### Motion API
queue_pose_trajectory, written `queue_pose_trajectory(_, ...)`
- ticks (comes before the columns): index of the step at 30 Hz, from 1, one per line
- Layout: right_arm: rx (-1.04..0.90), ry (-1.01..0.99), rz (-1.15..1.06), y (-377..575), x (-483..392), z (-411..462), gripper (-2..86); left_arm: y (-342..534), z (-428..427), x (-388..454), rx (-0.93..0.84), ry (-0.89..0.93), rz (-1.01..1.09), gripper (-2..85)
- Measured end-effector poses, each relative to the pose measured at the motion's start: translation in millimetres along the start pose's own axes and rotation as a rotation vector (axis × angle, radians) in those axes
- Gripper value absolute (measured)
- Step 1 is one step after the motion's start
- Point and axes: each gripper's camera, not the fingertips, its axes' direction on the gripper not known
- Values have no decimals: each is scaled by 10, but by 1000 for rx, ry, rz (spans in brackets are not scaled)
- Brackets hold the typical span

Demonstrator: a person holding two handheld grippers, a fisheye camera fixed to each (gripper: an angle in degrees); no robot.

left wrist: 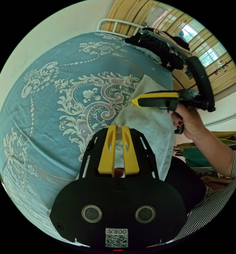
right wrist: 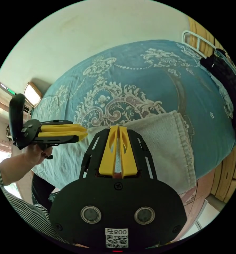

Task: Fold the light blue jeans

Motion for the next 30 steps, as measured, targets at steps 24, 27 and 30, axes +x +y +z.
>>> queue_pose_trajectory(24, 94, 84, 142, 803, 1421, -347, 3, -986, 356, 741, 25, 3, 55, 13)
queue_pose_trajectory(27, 182, 105, 201, 1107, 1588, -584, 8, -1252, 371, 870, 61, 79, 94, 37)
queue_pose_trajectory(30, 294, 88, 300, 1597, 1793, -851, 25, -1597, 471, 999, 59, 129, 131, 66)
